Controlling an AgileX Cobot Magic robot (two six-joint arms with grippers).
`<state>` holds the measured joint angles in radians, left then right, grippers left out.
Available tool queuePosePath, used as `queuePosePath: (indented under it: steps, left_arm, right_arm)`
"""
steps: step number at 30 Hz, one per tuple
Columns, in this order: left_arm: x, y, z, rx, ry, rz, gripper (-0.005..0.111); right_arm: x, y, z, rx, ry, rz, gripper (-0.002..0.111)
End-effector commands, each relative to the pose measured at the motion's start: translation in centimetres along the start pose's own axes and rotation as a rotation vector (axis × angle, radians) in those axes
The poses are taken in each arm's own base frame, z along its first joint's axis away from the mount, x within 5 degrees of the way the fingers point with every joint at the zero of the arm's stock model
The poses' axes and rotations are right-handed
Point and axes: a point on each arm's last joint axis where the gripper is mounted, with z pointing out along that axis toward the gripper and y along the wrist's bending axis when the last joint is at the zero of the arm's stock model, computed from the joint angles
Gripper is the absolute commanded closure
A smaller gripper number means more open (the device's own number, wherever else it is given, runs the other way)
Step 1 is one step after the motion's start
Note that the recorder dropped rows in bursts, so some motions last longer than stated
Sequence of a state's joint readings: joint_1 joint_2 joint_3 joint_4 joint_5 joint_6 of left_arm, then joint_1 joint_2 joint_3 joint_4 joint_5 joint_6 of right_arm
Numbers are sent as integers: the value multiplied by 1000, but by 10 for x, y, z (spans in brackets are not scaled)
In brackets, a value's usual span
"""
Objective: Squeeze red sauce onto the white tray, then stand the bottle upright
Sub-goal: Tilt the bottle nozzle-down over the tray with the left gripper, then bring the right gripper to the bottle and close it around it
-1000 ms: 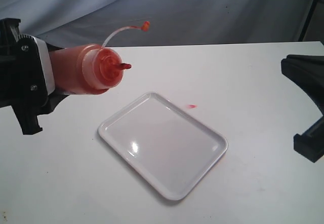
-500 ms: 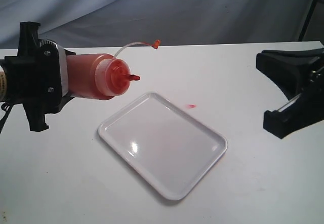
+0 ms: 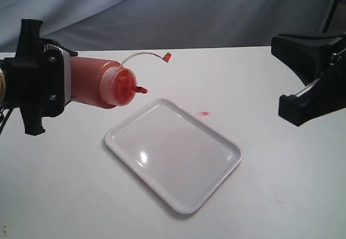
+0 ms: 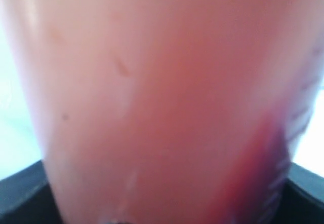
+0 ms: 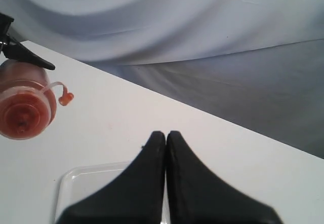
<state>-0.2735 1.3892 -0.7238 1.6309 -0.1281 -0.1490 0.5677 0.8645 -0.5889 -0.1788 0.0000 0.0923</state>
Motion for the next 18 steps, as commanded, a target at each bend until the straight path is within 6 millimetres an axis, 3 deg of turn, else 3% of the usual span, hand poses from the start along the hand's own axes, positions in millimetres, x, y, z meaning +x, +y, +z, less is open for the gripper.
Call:
queuePosePath:
  steps: [1, 6, 11, 18]
  left_arm:
    - [0, 7, -2, -27, 29, 27, 107]
    - [-12, 5, 0, -27, 47, 150, 107]
    - [-22, 15, -1, -60, 50, 151, 107]
    - [-22, 17, 2, -60, 46, 155, 107]
  right_arm:
    - [-2, 0, 0, -2, -6, 5, 108]
    - [-2, 0, 0, -2, -6, 5, 108]
    - [-6, 0, 0, -5, -46, 101, 108]
    - [-6, 1, 0, -7, -45, -51, 108]
